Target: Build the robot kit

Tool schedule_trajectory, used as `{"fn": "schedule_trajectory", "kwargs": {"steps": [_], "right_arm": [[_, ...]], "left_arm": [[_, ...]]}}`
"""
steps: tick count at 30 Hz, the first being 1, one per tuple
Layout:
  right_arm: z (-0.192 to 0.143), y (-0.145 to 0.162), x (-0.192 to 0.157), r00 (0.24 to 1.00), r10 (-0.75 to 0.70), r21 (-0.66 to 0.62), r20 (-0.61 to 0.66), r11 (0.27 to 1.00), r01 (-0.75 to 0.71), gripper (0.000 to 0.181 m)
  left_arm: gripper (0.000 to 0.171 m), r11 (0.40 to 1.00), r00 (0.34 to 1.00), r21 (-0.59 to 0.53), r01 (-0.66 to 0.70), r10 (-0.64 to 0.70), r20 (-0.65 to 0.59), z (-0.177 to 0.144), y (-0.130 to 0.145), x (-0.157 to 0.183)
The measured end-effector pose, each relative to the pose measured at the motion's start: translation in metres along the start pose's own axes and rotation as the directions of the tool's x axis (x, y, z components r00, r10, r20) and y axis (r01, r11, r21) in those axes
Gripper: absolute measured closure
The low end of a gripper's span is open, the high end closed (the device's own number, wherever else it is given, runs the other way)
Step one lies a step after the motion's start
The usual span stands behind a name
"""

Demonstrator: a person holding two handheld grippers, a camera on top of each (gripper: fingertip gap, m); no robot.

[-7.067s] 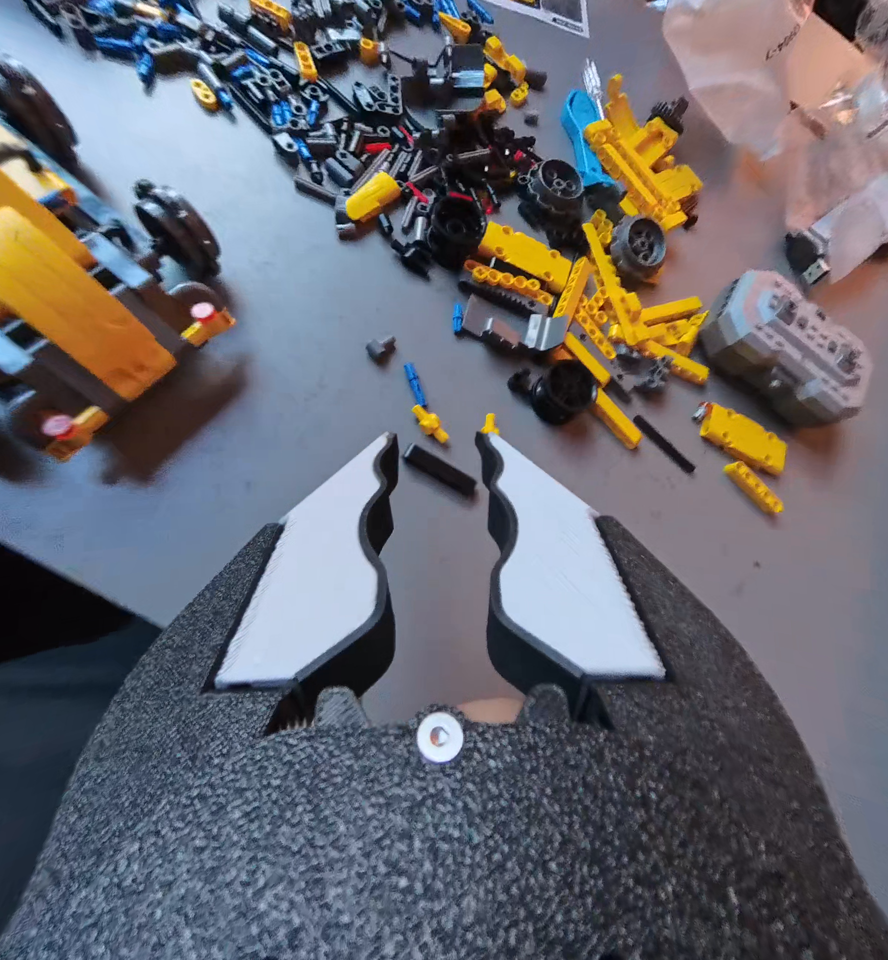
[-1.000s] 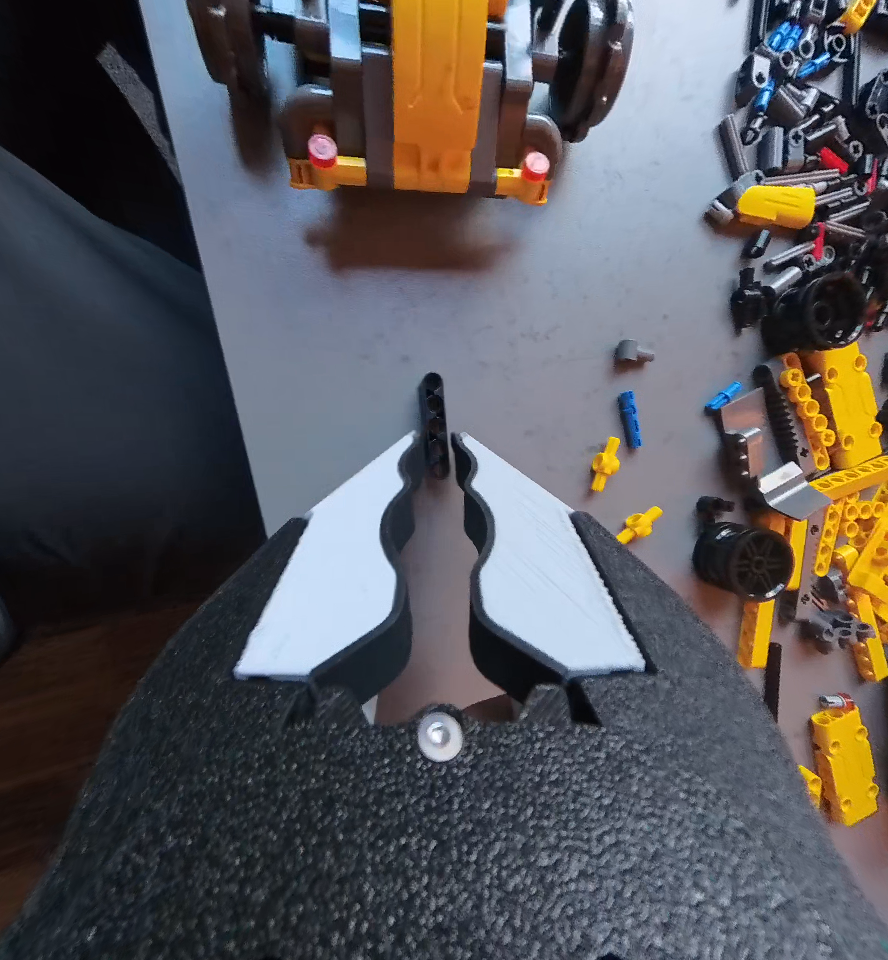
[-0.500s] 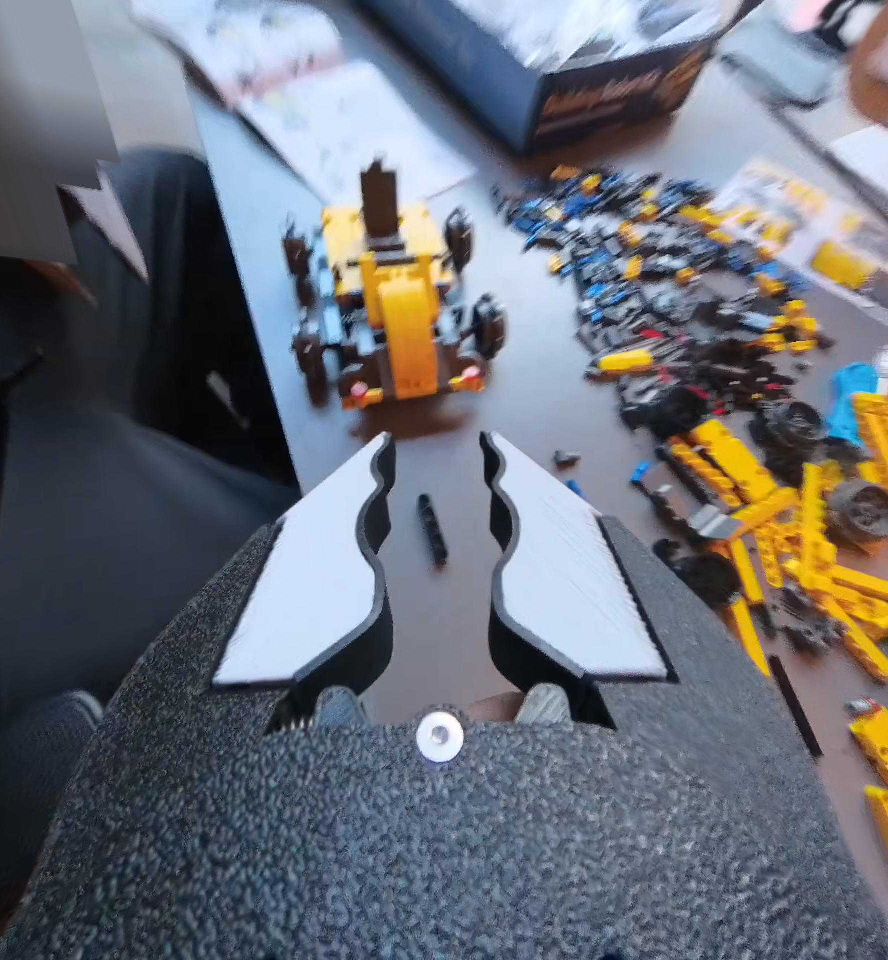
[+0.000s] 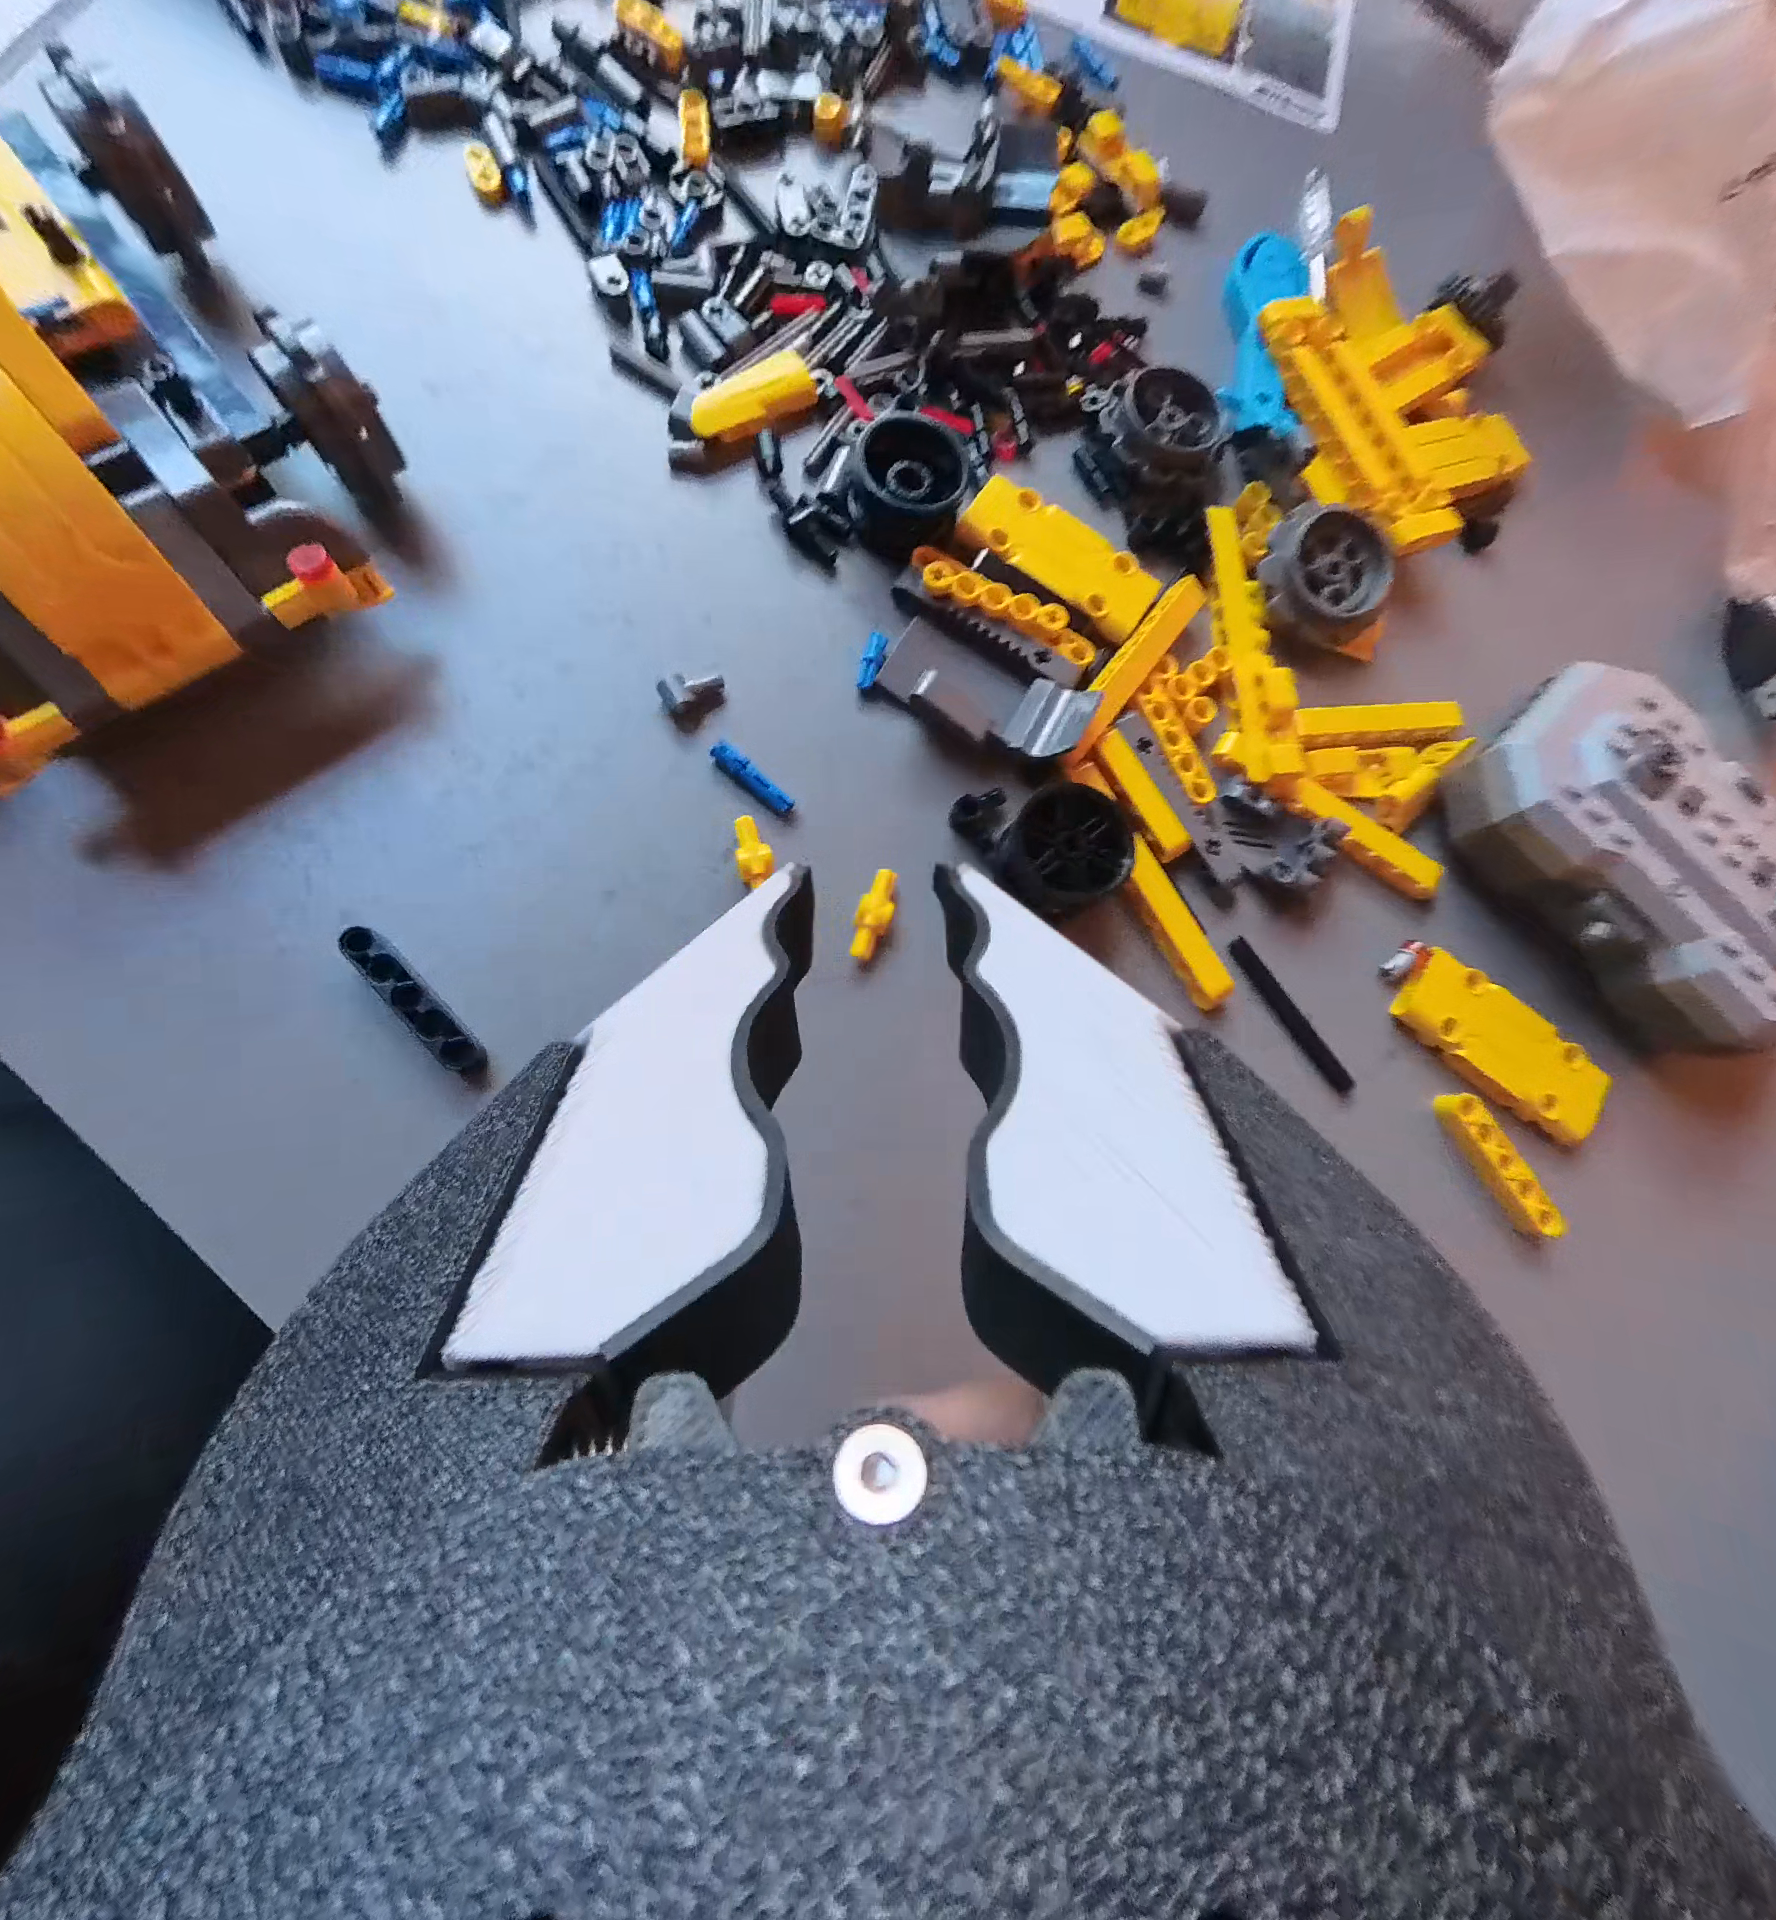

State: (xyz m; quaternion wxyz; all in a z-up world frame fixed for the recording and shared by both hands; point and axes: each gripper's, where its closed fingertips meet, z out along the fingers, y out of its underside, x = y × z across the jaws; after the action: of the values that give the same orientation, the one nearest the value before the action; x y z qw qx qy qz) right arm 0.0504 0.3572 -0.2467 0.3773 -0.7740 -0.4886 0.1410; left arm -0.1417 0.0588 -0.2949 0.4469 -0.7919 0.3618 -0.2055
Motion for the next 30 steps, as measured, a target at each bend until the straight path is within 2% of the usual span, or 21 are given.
{"fn": "schedule_trajectory", "kwargs": {"steps": [6, 14, 18, 24, 30], "right_arm": [[0.023, 0.006, -0.028, 0.994, -0.039, -0.056, 0.101, 0.997, 0.045, 0.162], [0.048, -0.023, -0.059, 0.986, -0.095, -0.020, 0.139, 0.995, 0.099, 0.161], [0.045, -0.020, -0.052, 0.990, -0.103, -0.042, 0.101, 0.993, 0.108, 0.160], [0.029, -0.009, -0.026, 0.999, -0.017, -0.031, 0.048, 0.999, 0.018, 0.160], [0.038, -0.031, -0.035, 0.998, -0.024, 0.022, 0.062, 1.000, 0.023, 0.160]], "left_arm": [[0.146, 1.000, 1.000, -0.014, -0.003, 0.003, -0.003, 0.004, 0.003, 0.001], [0.147, 1.000, 1.000, -0.020, 0.014, -0.014, -0.018, 0.006, 0.007, 0.002], [0.146, 1.000, 1.000, -0.028, -0.004, 0.004, -0.004, 0.004, 0.010, -0.001], [0.147, 0.999, 0.999, -0.025, 0.026, -0.026, -0.026, 0.005, 0.014, -0.003], [0.147, 0.999, 0.999, -0.016, 0.028, -0.029, -0.028, 0.007, 0.009, -0.004]]}}
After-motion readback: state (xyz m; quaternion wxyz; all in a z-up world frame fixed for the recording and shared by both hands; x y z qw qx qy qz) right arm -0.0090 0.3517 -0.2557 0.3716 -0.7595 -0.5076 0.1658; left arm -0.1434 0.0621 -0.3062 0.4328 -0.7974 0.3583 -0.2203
